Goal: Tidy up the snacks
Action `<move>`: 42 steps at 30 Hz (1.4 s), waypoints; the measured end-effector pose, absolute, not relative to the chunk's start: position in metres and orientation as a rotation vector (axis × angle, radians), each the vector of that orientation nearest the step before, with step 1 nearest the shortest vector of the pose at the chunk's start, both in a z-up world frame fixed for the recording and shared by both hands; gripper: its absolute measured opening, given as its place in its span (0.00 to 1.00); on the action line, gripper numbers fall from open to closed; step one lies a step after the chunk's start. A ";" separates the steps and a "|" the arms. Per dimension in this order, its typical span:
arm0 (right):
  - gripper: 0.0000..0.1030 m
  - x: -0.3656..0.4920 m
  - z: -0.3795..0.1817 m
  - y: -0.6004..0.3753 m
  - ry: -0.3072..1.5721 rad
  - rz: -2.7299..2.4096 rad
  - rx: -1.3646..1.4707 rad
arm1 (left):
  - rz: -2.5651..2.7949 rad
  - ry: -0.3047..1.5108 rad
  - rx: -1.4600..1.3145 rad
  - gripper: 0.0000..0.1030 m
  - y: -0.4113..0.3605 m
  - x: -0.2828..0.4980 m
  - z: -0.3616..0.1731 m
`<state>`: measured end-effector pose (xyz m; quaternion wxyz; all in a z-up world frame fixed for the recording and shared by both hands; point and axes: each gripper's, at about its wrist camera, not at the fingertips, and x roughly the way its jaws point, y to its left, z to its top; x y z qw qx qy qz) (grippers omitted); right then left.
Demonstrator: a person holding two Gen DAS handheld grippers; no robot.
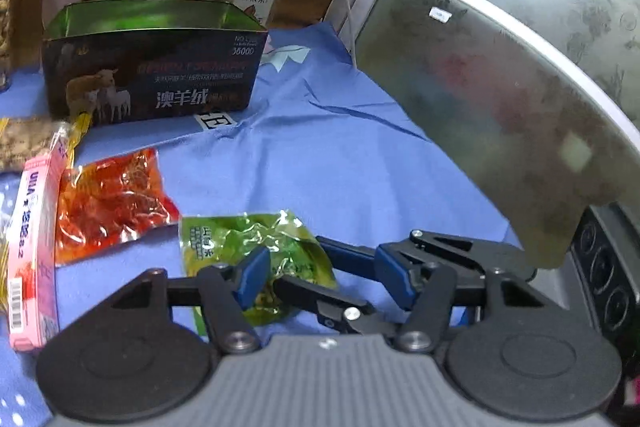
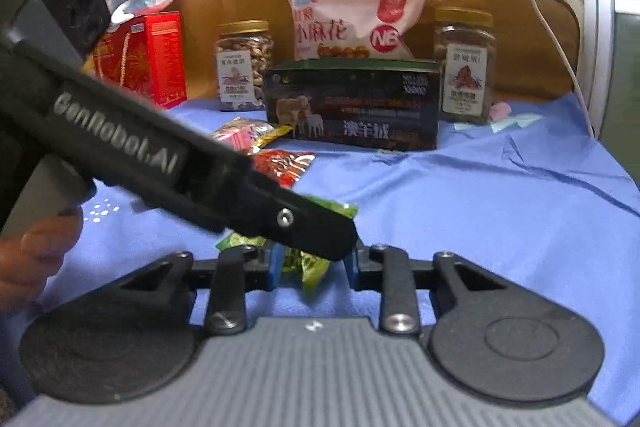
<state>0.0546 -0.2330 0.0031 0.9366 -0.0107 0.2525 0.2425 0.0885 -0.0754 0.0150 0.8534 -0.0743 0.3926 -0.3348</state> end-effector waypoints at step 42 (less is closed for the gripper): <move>0.27 0.086 -0.013 -0.291 0.701 0.581 0.472 | -0.809 0.895 -0.429 0.54 -0.041 0.126 -0.005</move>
